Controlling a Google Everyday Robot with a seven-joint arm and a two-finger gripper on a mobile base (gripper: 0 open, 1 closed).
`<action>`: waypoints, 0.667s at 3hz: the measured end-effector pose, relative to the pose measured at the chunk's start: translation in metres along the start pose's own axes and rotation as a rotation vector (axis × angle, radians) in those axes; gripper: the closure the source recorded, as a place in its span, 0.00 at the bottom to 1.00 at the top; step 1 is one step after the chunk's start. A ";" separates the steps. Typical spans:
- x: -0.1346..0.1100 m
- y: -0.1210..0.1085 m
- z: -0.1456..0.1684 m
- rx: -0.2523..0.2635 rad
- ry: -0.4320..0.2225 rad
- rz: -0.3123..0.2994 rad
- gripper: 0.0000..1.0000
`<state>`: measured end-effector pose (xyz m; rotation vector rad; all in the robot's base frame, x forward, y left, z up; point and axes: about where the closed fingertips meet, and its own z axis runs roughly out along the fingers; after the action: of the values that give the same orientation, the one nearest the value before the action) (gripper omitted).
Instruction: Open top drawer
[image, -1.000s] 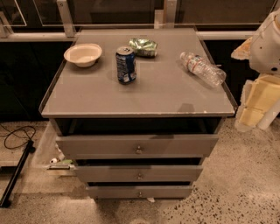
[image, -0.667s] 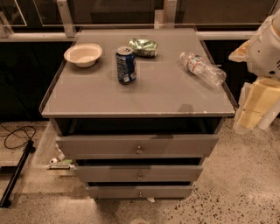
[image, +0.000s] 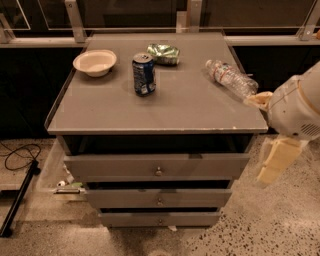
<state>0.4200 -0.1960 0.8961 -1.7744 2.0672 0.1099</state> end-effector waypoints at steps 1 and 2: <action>0.010 0.015 0.044 0.000 -0.117 -0.031 0.00; 0.015 0.023 0.087 0.001 -0.213 -0.033 0.00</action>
Offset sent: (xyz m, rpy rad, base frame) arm 0.0031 0.0270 -0.1403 0.3128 -0.0734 0.0912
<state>0.4186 -0.1778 0.8071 -1.7145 1.8869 0.2768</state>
